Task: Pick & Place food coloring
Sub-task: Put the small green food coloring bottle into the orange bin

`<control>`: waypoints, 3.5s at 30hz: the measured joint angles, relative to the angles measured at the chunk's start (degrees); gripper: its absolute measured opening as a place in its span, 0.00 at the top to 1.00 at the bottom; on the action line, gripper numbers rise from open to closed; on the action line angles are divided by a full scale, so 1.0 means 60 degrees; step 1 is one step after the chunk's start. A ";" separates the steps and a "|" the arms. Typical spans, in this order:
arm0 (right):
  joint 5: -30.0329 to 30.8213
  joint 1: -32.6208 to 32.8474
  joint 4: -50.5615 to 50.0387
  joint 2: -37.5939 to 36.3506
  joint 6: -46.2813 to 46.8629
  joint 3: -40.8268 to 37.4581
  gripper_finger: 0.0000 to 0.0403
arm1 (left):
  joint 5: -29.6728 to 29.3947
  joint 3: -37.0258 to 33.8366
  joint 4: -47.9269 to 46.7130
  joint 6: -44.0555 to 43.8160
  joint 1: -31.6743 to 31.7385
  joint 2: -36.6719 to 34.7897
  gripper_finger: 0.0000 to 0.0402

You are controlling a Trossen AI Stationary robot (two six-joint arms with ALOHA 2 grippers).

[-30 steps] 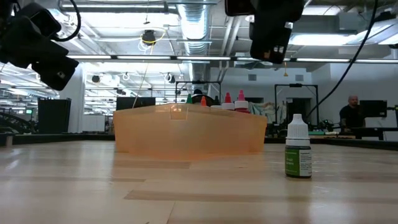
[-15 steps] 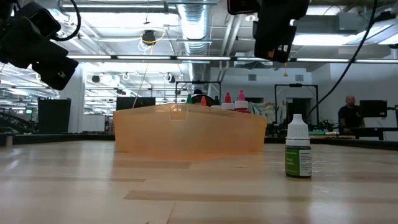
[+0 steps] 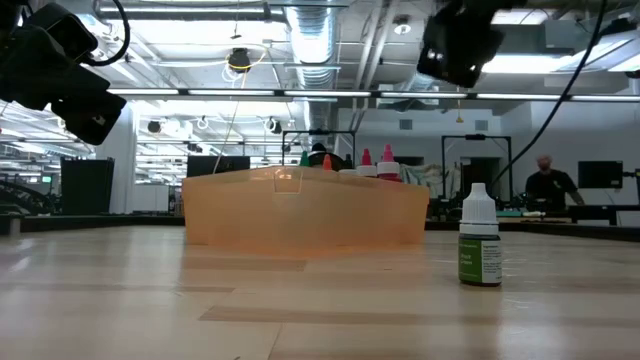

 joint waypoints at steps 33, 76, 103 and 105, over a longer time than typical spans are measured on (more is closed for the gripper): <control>0.1485 0.1083 0.0893 0.2025 -0.0836 0.0000 0.57 | 0.0594 -0.0018 -0.0025 0.0171 0.0000 0.0004 0.70; 0.1472 0.0998 0.1008 0.2663 0.0021 -0.0004 0.64 | 0.0758 -0.0020 -0.0029 0.0135 0.0000 0.0011 0.70; 0.1303 0.0911 0.0550 0.2652 0.0296 0.0380 0.85 | 0.0753 -0.0022 -0.0036 0.0306 -0.0004 0.0011 0.70; 0.1287 0.0868 0.0269 0.2650 0.0090 0.0835 0.85 | 0.0753 -0.0020 -0.0036 0.0403 -0.0003 0.0014 0.70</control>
